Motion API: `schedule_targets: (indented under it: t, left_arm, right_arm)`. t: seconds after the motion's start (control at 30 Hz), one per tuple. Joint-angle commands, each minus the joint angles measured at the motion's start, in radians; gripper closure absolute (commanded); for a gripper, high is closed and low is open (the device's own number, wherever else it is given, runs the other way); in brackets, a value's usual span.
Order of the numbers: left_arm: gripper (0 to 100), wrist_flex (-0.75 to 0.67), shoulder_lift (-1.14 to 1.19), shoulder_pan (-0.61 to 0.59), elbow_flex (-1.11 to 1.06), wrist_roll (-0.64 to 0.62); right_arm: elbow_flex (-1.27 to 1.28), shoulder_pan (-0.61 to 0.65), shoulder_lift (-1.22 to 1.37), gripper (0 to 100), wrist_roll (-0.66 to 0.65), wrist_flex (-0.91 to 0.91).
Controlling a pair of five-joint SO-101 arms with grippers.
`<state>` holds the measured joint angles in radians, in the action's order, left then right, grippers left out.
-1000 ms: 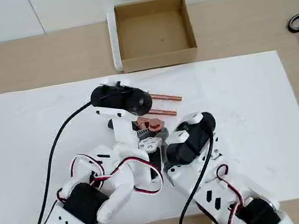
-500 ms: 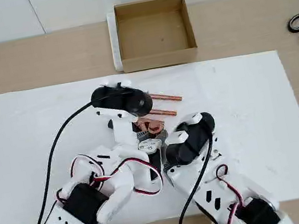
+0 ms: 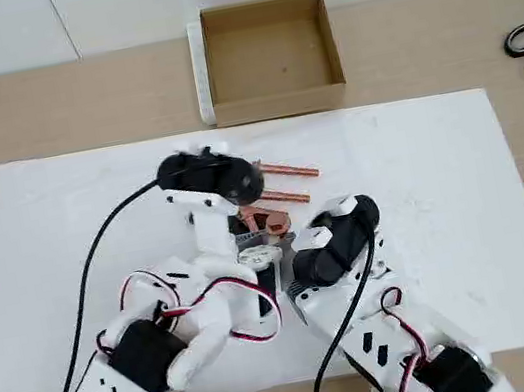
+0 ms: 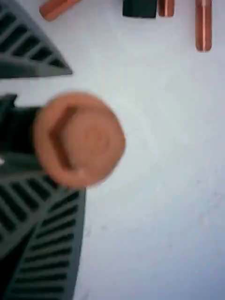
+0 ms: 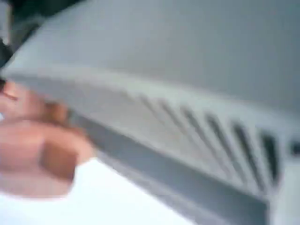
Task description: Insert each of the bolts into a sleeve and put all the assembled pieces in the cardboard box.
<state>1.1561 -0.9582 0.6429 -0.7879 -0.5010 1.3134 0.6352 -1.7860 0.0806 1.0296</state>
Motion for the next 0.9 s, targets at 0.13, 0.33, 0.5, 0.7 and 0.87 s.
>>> schedule_targets:
  t: [0.13, 0.33, 0.5, 0.7, 0.87]
  left_arm:
    - [81, 0.029, -0.003, 0.009, 0.012, 0.014]
    - [81, 0.031, -0.003, 0.005, 0.07, 0.014]
    - [81, 0.031, -0.003, -0.035, 0.125, 0.014]
    - [81, 0.031, -0.003, -0.041, 0.191, 0.014]
    - [81, 0.031, -0.003, -0.11, 0.203, 0.015]
  right_arm:
    - [-0.017, -0.002, -0.005, 99.5, 0.006, -0.028]
    - [-0.017, -0.002, -0.005, 99.5, 0.006, -0.028]
    - [-0.017, -0.002, -0.005, 99.5, 0.006, -0.028]
    - [-0.017, -0.002, -0.005, 99.5, 0.006, -0.028]
    - [-0.017, -0.002, -0.005, 99.5, 0.006, -0.028]
